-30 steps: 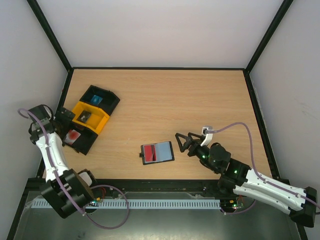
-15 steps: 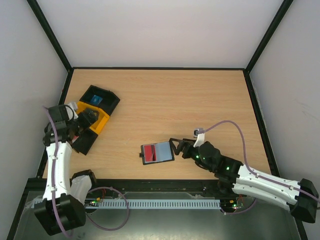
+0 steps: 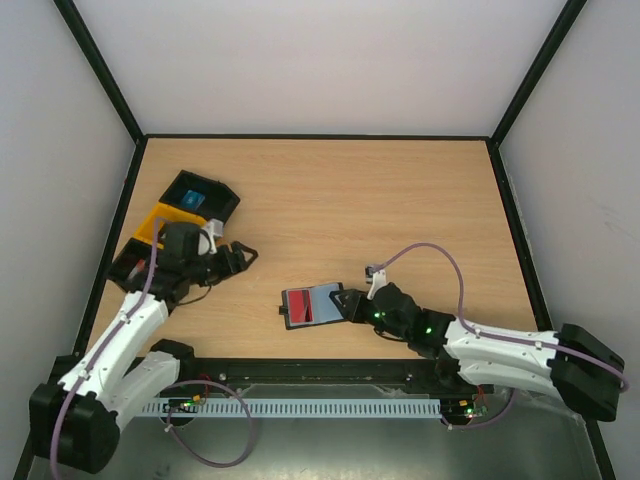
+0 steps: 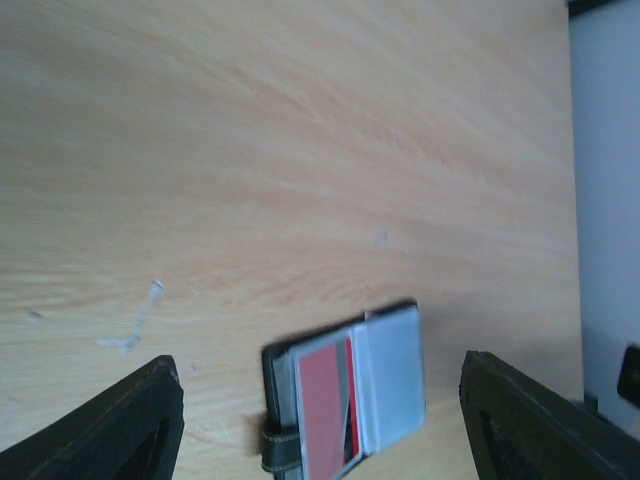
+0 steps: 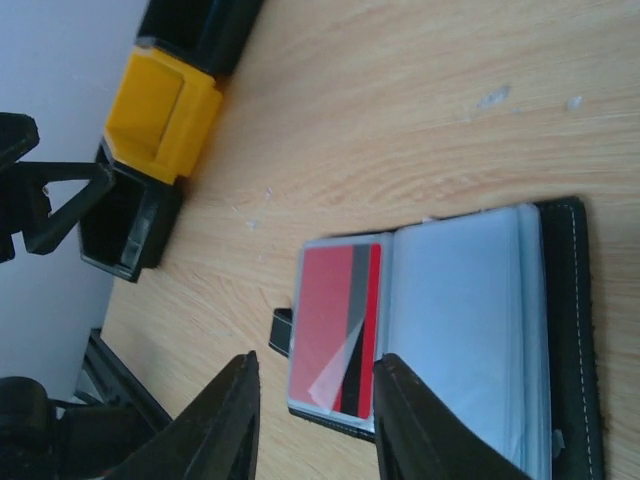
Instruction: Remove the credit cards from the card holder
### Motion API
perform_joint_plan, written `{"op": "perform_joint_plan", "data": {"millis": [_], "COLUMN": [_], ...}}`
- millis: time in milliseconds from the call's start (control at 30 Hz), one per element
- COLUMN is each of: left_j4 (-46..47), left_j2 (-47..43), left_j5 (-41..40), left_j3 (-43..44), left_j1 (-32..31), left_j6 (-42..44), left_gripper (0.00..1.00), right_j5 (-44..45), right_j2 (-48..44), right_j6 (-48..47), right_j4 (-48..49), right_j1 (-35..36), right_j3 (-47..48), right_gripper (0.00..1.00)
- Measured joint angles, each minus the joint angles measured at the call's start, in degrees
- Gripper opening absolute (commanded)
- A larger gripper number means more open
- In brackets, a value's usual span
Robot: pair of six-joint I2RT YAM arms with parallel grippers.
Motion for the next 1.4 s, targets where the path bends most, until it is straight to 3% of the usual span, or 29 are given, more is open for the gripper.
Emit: {"op": "perform_joint_plan", "data": {"millis": [67,300,500,667,867,1100,1400], "left_j4": [3.0,15.0,24.3,31.3,37.6,39.6,35.9], "left_j2": [0.7,4.5,9.4,11.0,14.0,15.9,15.6], "left_j5": [-0.5,-1.8,-1.9,-2.1,-1.9,-1.5,-1.2], "left_j3": [-2.5,-10.1,-15.0,-18.0,-20.8,-21.1,-20.9], "left_j1": [-4.3,-16.2,-23.0,-24.3,-24.7,-25.1,-25.2], "left_j6": [-2.3,-9.2,-14.5,-17.6,-20.1,-20.6,-18.4], "left_gripper": [0.62,0.6,0.46,0.35,0.34,0.34,0.21], "right_j5": [-1.3,-6.5,-8.7,-10.5,-12.3,-13.2,-13.4], "right_j2": [3.0,13.6,21.2,27.0,31.4,34.6,36.3], "right_j6": [1.2,3.7,4.7,4.7,4.7,4.7,4.9], "right_j4": [1.7,8.6,12.2,14.2,16.8,18.5,20.0], "right_j1": [0.0,0.0,0.0,0.0,0.0,0.0,0.0], "right_j3": [0.0,0.0,1.1,3.9,5.8,6.0,6.0], "right_gripper": [0.26,0.25,0.24,0.24,0.23,0.23,0.23]}}
